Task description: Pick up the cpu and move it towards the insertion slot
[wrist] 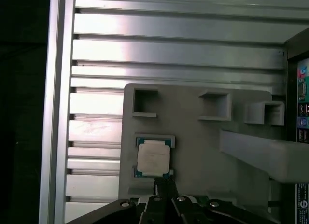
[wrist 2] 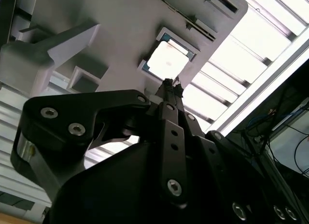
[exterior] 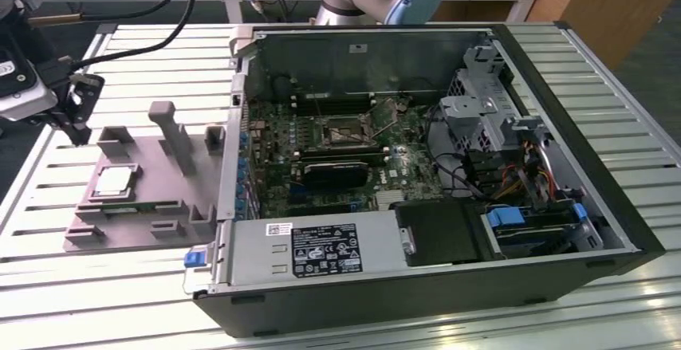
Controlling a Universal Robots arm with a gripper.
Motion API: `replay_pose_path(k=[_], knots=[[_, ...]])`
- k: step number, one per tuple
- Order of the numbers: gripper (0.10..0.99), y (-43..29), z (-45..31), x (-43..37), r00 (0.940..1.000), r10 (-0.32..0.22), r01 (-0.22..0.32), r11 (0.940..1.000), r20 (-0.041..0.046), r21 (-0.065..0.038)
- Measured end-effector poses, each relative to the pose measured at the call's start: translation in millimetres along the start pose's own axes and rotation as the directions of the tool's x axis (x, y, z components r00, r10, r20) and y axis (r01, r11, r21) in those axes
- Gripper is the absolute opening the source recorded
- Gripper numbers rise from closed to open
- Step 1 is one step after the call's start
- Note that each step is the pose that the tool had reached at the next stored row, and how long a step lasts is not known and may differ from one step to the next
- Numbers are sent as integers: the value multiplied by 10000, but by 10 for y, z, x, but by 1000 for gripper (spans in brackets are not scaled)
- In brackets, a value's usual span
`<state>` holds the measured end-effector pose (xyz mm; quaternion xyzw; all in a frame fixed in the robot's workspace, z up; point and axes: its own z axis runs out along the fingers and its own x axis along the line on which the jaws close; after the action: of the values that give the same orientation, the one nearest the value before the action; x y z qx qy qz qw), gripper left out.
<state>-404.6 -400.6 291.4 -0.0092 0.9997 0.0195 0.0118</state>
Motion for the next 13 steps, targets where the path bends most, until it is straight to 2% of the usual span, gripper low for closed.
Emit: replay_pose_path(k=[5,13], knots=[[102,-7,88,12,10000,-1,1,10000,32,0],[102,-12,234,16,10000,-1,1,10000,37,0]])
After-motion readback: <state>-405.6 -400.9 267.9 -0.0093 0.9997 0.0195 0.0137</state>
